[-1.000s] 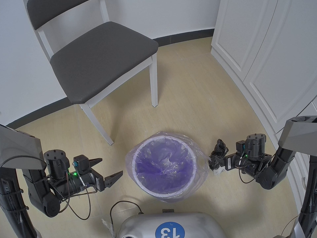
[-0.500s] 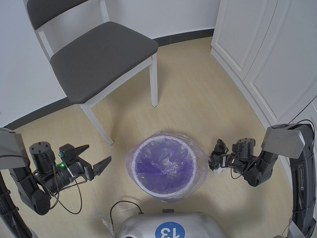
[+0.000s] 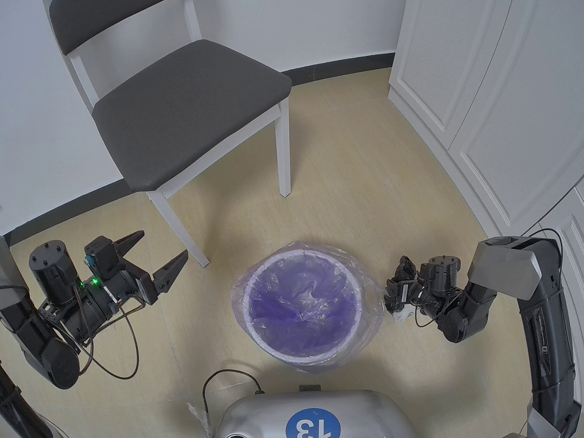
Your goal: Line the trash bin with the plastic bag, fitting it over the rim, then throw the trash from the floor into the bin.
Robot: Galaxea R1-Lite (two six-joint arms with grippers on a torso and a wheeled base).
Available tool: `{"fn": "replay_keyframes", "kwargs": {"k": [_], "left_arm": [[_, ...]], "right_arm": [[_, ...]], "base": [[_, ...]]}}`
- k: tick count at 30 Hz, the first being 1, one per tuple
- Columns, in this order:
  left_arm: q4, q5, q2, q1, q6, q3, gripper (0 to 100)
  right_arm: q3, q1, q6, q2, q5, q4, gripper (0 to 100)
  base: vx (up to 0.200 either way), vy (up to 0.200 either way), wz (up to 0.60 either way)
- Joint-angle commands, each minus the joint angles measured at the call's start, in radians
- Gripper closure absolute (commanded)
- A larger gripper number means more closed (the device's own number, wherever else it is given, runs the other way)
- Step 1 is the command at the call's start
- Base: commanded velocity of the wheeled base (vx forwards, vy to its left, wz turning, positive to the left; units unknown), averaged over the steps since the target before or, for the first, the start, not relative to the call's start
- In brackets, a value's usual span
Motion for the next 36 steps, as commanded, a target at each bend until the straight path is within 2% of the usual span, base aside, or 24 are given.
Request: {"fn": "replay_keyframes", "kwargs": {"k": [1,4,9,11,14,19,24,26,30,32,36], "left_arm": [[-0.018,0.016,-0.029,-0.016,0.003,-0.012,0],[-0.018,0.017,-0.057,-0.02,0.003,-0.005,0],[-0.018,0.017,-0.111,-0.022,0.007,0.001,0],[-0.018,0.017,-0.124,-0.025,0.006,0.001,0],[-0.018,0.017,-0.135,-0.025,0.003,0.005,0],[-0.018,0.019,-0.135,-0.026,0.01,0.01,0],[-0.018,0.02,-0.126,-0.026,0.012,0.015,0],[-0.018,0.019,-0.126,-0.028,0.012,0.016,0],[-0.018,0.022,-0.137,-0.049,0.013,0.022,0],[-0.018,0.029,-0.149,-0.071,0.016,0.033,0],[-0.018,0.054,-0.15,-0.088,0.033,0.036,0]], "right_arm": [[-0.041,0.0,0.001,0.028,-0.011,0.0,0],[-0.057,-0.001,0.001,0.032,-0.02,0.003,0],[-0.123,-0.003,0.0,0.039,-0.106,0.079,0],[-0.136,-0.003,-0.002,0.04,-0.115,0.097,0],[-0.161,-0.007,-0.009,0.043,-0.115,0.114,0],[-0.218,-0.01,-0.019,0.048,-0.108,0.227,0],[-0.244,-0.015,-0.012,0.045,-0.063,0.298,0],[-0.261,-0.018,-0.012,0.045,-0.022,0.318,0],[-0.287,-0.02,-0.015,0.046,-0.005,0.359,0],[-0.313,-0.021,-0.015,0.042,0.007,0.43,0],[-0.443,-0.04,-0.014,0.109,-0.034,0.477,0]], "base": [[0.0,0.0,0.0],[0.0,0.0,0.0],[0.0,0.0,0.0],[0.0,0.0,0.0],[0.0,0.0,0.0],[0.0,0.0,0.0],[0.0,0.0,0.0],[0.0,0.0,0.0],[0.0,0.0,0.0],[0.0,0.0,0.0],[0.0,0.0,0.0]]}}
